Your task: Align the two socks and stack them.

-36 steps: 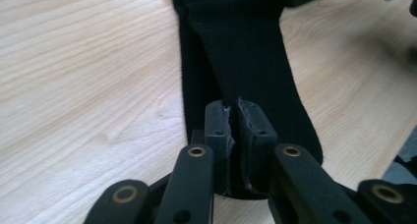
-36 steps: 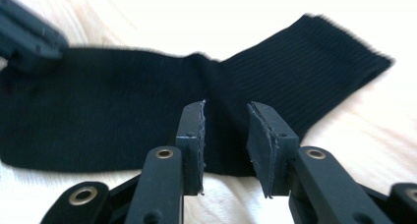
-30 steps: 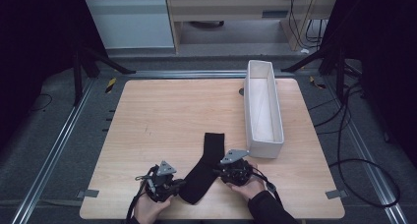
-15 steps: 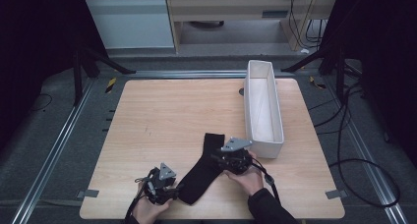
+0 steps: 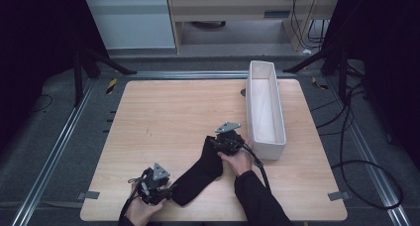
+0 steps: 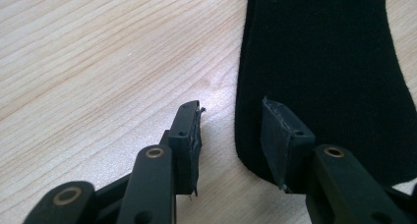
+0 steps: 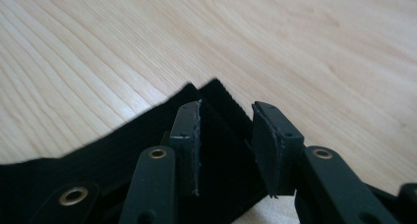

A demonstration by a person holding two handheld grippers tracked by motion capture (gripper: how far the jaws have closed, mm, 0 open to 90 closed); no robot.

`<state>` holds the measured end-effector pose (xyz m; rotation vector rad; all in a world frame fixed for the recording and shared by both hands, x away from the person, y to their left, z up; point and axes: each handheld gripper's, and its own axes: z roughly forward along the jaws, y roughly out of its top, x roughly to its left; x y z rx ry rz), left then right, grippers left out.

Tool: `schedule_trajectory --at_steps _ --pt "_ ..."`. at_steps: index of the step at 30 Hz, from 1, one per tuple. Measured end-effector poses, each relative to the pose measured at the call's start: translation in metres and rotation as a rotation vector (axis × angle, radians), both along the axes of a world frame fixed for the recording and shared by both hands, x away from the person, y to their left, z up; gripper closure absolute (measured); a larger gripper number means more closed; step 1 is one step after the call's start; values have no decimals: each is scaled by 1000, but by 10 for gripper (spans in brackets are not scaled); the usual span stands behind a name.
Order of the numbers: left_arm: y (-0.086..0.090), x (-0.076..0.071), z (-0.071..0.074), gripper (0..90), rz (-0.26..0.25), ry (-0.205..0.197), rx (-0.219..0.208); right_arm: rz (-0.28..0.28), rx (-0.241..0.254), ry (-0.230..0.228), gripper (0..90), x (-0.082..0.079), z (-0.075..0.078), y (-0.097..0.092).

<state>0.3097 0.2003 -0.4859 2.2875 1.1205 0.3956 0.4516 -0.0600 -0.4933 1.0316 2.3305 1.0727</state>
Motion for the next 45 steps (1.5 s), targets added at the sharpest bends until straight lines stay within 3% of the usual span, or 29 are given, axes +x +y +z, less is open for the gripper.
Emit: schedule_trajectory --at_steps 4,8,16,23,27,30,32,35,38,41,45 --pt "-1 0 0 597 -2 -3 0 9 -5 24 759 1 -5 -2" --pt "-1 0 -1 598 0 -2 -2 17 -26 -1 840 -3 1 0" --pt "-1 1 -1 601 -5 -3 0 -31 50 -91 840 -3 9 -4" --pt "-1 1 -1 600 -8 -5 1 -66 -4 -60 835 5 -8 -2" --pt "-1 1 0 581 -5 -15 -7 -63 -11 -63 769 3 -3 -2" --pt "0 -1 5 563 -11 -35 -36 -67 3 -80 720 1 2 -4" --pt "2 -3 9 548 -13 -44 -57 -53 27 -90 683 -5 11 -6" --pt "3 -6 11 535 -20 -46 -75 12 54 -106 653 -23 29 -7" --pt "5 -9 11 534 -28 -40 -71 70 101 -74 636 -45 36 -9" --pt "7 -14 9 525 -29 -34 -72 125 103 -51 627 -70 32 -10" --pt "3 -18 6 508 -49 -25 -61 156 55 8 618 -85 10 -8"
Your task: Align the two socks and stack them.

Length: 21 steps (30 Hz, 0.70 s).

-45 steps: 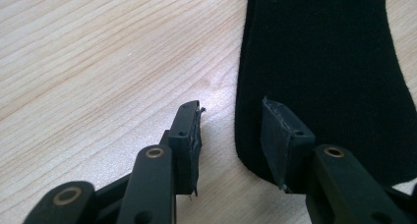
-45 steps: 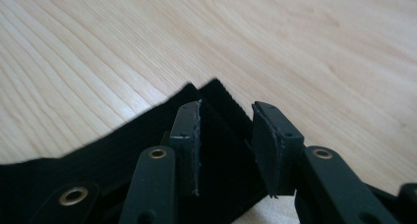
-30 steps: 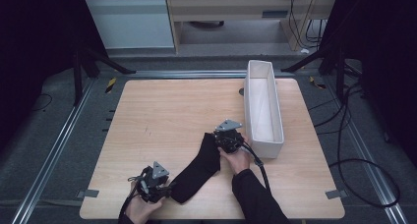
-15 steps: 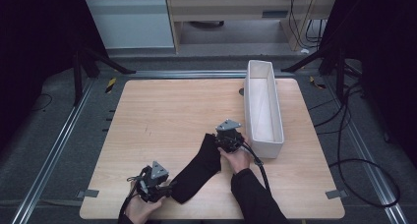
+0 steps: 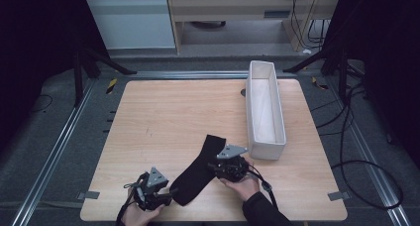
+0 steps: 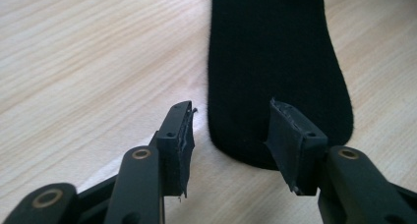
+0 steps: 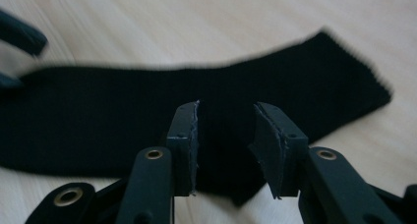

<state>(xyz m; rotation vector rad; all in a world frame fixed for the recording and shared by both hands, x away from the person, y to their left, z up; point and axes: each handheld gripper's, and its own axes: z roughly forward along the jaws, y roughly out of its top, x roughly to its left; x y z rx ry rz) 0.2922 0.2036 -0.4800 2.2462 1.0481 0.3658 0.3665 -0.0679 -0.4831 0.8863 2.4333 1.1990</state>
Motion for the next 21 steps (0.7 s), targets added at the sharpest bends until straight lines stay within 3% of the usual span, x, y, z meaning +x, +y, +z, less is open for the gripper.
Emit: schedule_trajectory --at_steps 4,7,13,17,21 --pt "-7 -3 -4 498 -21 -8 40 -5 -44 33 637 -1 -15 -4" --pt "-7 -2 -4 494 -21 -7 42 -9 -66 51 645 0 -19 -7" --pt "-6 -3 -6 483 -20 -11 40 2 -55 59 634 -1 -19 -9" --pt "-5 -2 -6 478 -19 -11 35 -33 3 8 611 7 -5 -10" --pt "-5 -2 -6 476 -18 -11 35 -116 43 -39 552 26 6 -11"
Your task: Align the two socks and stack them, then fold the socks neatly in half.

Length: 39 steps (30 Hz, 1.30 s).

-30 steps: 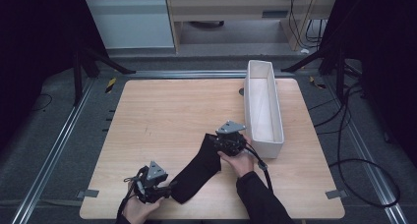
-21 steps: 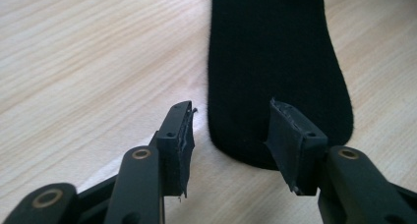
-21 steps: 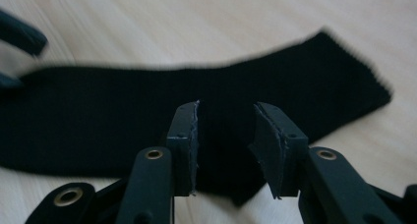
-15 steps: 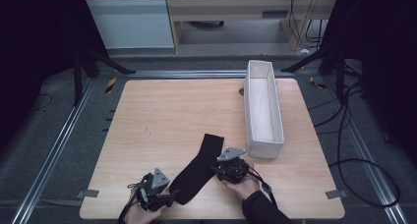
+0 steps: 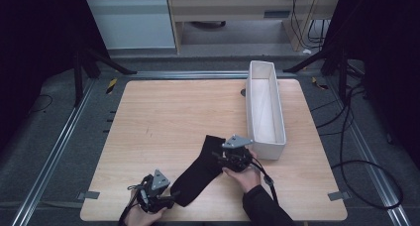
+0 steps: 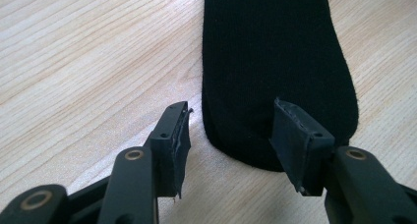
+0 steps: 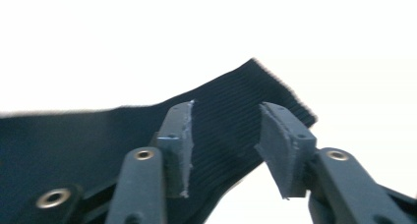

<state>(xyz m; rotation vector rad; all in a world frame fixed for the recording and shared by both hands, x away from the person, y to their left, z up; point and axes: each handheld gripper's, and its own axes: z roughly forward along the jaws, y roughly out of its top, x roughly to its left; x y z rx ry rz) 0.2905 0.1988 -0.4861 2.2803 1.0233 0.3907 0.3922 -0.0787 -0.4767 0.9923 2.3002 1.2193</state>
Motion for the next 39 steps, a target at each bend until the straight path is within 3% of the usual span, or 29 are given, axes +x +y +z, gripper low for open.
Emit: schedule_trajectory --at_steps 3,10,19,33,39 --pt "1 1 0 475 -1 1 1 -78 17 15 505 18 -1 0" --pt "2 2 0 476 4 2 0 -176 -37 38 433 40 -19 1" --pt "3 2 -1 476 2 4 -5 -195 -56 64 447 49 -28 2" --pt "2 2 0 481 4 -2 -1 -167 5 155 808 48 -27 7" --pt "3 1 6 481 6 -34 -48 -156 49 103 826 46 -16 5"
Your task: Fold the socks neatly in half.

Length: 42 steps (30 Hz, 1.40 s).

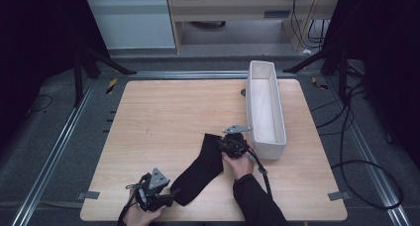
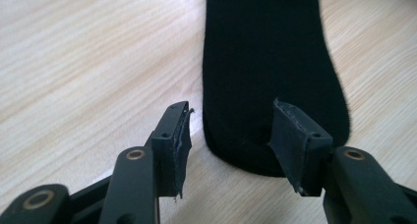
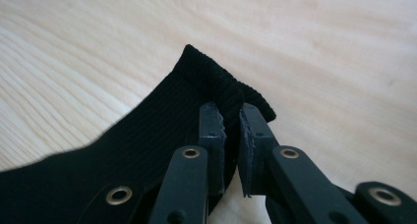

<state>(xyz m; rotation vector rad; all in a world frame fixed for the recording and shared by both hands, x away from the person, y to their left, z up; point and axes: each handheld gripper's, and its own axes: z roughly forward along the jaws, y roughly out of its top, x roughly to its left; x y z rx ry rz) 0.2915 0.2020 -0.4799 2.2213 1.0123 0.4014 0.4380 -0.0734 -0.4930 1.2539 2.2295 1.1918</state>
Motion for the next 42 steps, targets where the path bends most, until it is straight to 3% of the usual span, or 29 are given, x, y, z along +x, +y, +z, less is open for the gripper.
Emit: schedule_trajectory --at_steps 8,12,18,26,33,42 --pt "1 -3 2 465 -4 -4 -17 3 21 -73 829 2 24 -1" --pt "-3 -3 -1 460 -19 8 4 22 23 -103 830 0 31 0" --pt "-6 0 -6 460 -15 17 21 98 49 -149 831 -12 44 2" --pt "-11 6 -9 460 -8 16 28 222 62 -206 830 -44 60 5" --pt "-15 9 -12 460 -12 14 36 309 62 -219 829 -74 55 6" --pt "-15 11 -13 458 -11 20 31 372 50 -177 828 -92 37 14"
